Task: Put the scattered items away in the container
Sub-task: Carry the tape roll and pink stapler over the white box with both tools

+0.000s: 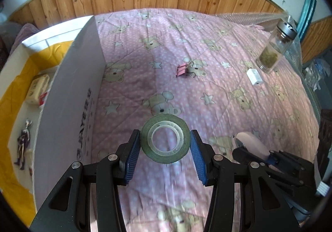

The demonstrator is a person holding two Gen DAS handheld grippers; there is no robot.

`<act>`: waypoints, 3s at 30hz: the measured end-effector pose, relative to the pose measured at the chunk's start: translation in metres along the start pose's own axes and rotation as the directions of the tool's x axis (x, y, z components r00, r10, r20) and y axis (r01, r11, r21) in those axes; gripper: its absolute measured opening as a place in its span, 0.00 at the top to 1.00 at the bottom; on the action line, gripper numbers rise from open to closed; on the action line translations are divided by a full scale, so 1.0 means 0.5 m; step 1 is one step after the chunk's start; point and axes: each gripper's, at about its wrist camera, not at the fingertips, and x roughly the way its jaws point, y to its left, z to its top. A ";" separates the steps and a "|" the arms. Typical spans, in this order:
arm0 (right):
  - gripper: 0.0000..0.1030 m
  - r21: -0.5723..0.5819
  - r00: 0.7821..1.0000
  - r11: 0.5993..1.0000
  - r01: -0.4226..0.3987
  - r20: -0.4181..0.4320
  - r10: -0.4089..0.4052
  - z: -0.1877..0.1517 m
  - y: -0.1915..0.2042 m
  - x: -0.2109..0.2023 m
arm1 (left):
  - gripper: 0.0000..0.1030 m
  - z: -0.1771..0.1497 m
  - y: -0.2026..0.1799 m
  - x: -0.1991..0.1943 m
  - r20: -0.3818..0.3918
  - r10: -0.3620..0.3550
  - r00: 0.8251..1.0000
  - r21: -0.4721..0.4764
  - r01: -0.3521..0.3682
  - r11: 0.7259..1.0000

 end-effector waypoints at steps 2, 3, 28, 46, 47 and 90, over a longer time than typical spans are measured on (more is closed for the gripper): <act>0.74 0.004 1.000 1.000 0.002 -0.002 -0.002 -0.014 0.003 -0.009 | 0.52 -0.009 -0.001 -0.016 0.007 -0.007 1.000 -0.001 0.007 1.000; 0.74 0.005 1.000 1.000 0.002 -0.003 -0.002 -0.021 0.005 -0.015 | 0.52 -0.014 -0.003 -0.026 0.012 -0.008 1.000 0.002 0.008 1.000; 0.74 -0.055 0.999 0.998 -0.009 0.043 0.011 -0.131 0.087 -0.164 | 0.52 -0.103 0.002 -0.192 0.101 -0.063 0.993 -0.013 0.065 0.998; 0.74 -0.147 0.994 0.987 -0.065 0.081 0.077 -0.160 0.181 -0.244 | 0.52 -0.164 0.036 -0.267 0.132 -0.143 0.981 -0.085 0.155 0.984; 0.74 -0.152 0.993 0.986 -0.069 0.083 0.083 -0.160 0.186 -0.248 | 0.52 -0.167 0.037 -0.271 0.133 -0.149 0.980 -0.088 0.162 0.983; 0.74 -0.402 0.975 0.905 -0.136 0.106 0.194 -0.115 0.415 -0.283 | 0.52 -0.207 0.292 -0.378 0.275 -0.121 0.954 -0.324 0.211 0.922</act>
